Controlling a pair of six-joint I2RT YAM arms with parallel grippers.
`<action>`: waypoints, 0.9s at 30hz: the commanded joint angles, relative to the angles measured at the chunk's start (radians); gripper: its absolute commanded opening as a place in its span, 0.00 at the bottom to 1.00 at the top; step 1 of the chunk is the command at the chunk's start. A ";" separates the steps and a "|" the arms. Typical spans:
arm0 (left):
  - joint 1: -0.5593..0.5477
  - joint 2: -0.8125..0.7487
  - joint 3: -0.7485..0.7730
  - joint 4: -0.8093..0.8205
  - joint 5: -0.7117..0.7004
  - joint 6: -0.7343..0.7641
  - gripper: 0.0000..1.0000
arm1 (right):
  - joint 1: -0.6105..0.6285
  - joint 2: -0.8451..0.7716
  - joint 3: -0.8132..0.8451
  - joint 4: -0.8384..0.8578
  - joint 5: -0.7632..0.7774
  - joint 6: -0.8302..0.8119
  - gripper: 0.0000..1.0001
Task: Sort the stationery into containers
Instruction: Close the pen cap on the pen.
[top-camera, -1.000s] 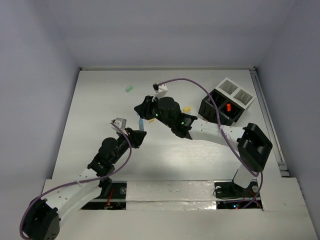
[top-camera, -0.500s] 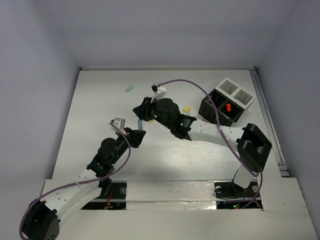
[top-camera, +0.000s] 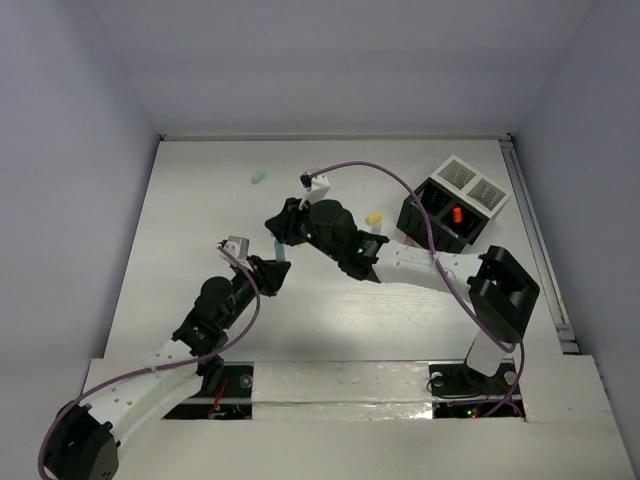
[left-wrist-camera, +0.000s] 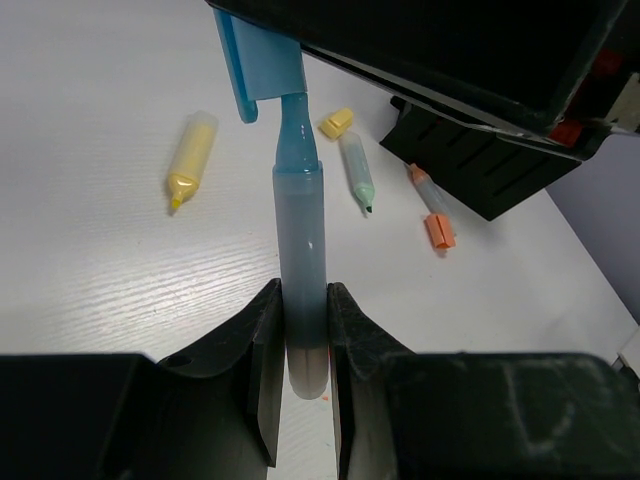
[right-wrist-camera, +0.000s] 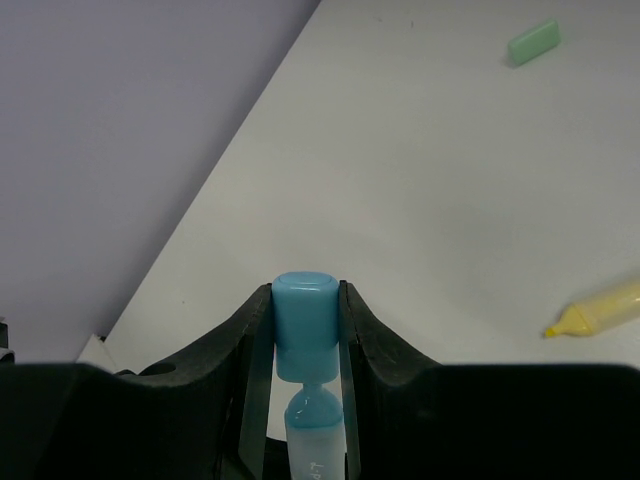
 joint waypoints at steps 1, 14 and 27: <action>-0.004 -0.021 -0.001 0.033 -0.007 0.011 0.00 | 0.008 -0.010 -0.023 0.046 0.025 0.000 0.00; -0.004 -0.021 0.004 0.011 -0.067 0.008 0.00 | 0.039 -0.032 -0.060 0.055 0.047 -0.013 0.00; -0.004 -0.059 -0.004 0.013 -0.064 0.006 0.00 | 0.060 -0.036 -0.141 0.187 -0.017 0.029 0.00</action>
